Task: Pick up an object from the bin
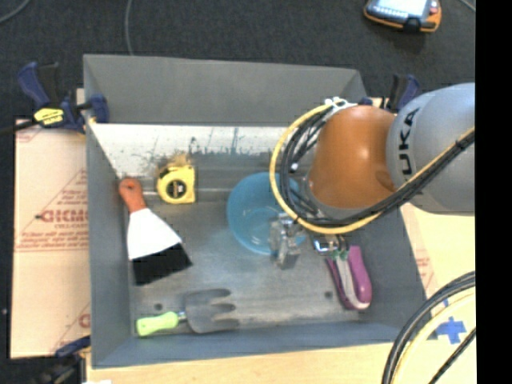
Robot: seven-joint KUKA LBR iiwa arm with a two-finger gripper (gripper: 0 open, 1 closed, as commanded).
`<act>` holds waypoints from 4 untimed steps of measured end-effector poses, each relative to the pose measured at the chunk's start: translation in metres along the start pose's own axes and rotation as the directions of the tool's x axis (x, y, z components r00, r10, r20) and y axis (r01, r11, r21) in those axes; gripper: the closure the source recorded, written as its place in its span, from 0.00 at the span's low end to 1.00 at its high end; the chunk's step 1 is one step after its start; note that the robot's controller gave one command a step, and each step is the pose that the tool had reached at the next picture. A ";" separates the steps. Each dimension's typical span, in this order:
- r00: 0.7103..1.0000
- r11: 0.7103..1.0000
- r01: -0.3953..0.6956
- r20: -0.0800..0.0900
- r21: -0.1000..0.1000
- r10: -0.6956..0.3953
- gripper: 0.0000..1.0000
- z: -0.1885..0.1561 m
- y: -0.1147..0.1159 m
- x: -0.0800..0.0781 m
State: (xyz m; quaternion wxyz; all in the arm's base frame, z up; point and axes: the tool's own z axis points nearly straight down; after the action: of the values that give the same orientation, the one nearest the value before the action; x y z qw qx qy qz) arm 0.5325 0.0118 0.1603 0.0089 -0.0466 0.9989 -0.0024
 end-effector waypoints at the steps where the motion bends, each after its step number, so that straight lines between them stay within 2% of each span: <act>1: 1.000 1.000 -0.001 0.014 0.003 0.001 1.00 0.010 0.007 -0.006; 2: 0.981 0.981 0.193 0.016 0.006 -0.193 1.00 0.021 0.050 0.006; 3: 0.997 0.997 0.077 0.005 -0.002 -0.077 1.00 0.092 0.091 -0.019; 4: 0.970 0.970 0.244 0.020 0.008 -0.244 1.00 0.078 0.104 0.019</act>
Offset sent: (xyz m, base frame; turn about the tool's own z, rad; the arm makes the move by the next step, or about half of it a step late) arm -0.0117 0.0488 -0.0229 -0.1944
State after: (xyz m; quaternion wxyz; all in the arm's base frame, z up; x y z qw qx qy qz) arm 0.5054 0.1132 0.0816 0.0189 -0.1691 0.9854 -0.0057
